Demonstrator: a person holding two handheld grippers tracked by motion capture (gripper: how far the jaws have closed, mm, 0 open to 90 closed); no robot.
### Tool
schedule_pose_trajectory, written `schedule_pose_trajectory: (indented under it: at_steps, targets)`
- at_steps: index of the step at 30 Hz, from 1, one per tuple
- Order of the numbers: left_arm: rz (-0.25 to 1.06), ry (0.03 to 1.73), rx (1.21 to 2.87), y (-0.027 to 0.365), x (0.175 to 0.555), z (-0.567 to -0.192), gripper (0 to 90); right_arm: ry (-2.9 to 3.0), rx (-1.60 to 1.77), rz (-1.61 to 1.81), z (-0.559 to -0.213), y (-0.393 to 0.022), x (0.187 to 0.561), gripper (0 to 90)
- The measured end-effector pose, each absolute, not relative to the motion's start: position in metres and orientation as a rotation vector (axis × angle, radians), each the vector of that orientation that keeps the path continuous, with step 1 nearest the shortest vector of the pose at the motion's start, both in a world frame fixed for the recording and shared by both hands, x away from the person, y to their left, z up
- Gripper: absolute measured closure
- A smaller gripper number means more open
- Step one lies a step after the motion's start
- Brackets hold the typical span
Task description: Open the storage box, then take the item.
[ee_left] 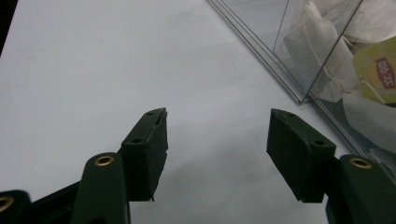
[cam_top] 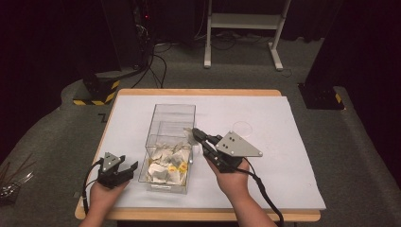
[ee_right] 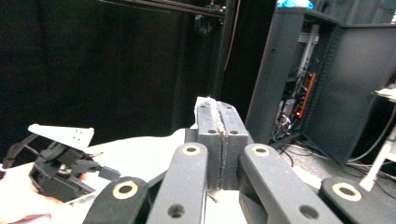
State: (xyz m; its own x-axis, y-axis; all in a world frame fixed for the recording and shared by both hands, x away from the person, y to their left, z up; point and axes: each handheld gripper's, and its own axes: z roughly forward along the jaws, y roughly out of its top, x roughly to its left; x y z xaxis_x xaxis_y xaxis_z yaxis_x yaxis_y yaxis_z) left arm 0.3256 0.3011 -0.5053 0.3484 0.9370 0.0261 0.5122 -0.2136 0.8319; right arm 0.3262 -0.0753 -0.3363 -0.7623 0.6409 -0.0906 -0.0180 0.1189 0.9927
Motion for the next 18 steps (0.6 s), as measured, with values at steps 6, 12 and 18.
schedule_pose_trajectory:
  at_steps: [6,12,18]
  targets:
    - [0.708,1.273,1.849,0.302,0.325,-0.505,38.5,1.882,0.624,1.673,-0.337,-0.084,0.331,89.7]
    - [0.713,1.279,1.859,0.301,0.326,-0.506,38.5,1.869,0.644,1.645,-0.335,-0.096,0.335,89.7]
    - [0.713,1.277,1.857,0.301,0.326,-0.505,38.5,1.842,0.663,1.627,-0.332,-0.106,0.34,89.7]
